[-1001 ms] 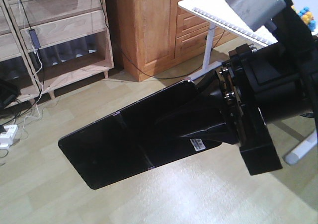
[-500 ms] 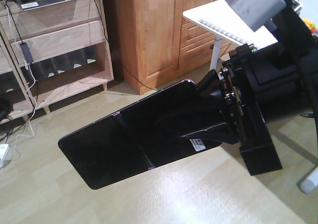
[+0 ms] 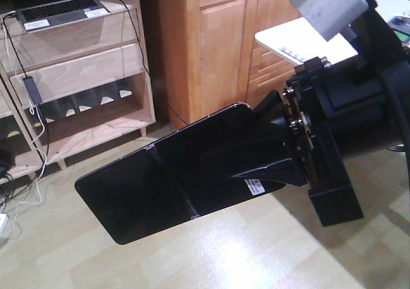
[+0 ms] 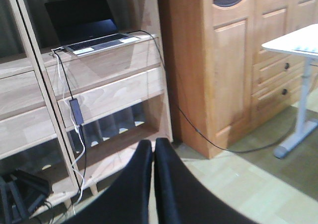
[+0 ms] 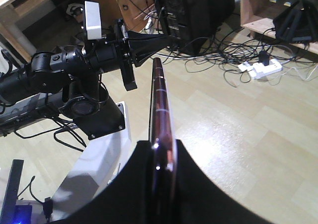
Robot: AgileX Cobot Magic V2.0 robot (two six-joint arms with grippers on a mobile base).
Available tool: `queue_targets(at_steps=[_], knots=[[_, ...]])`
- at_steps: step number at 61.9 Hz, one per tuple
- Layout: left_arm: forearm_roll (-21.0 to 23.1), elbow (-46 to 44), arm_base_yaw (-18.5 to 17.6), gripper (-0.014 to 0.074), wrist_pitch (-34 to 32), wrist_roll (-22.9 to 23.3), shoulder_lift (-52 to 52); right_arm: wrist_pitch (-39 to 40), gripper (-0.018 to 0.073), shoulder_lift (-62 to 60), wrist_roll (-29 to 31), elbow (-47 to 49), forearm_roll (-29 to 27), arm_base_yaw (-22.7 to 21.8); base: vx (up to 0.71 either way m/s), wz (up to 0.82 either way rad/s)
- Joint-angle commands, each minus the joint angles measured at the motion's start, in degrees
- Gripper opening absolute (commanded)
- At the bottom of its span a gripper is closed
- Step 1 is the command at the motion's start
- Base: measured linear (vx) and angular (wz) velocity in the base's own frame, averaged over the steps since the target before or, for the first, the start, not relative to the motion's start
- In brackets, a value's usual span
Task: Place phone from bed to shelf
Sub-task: 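Carry the phone in the right gripper toward the wooden shelf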
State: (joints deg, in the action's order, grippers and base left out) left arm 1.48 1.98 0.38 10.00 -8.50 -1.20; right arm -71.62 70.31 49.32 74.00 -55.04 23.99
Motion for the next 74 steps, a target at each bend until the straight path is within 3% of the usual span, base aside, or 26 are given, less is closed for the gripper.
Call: queue_targets(at_steps=[1,74], knots=[[0.5,-1.3,-0.3,0.0001,-4.4,0.3,-0.2,-1.5,-0.0002,-1.4,0.2,1.5,-4.4,-0.1,0.38,0.12],[0.5,-1.3,-0.3,0.0001,-4.4,0.3,-0.2,-1.5,-0.0002,-1.4,0.2,1.5,-4.4,-0.1,0.38,0.11]])
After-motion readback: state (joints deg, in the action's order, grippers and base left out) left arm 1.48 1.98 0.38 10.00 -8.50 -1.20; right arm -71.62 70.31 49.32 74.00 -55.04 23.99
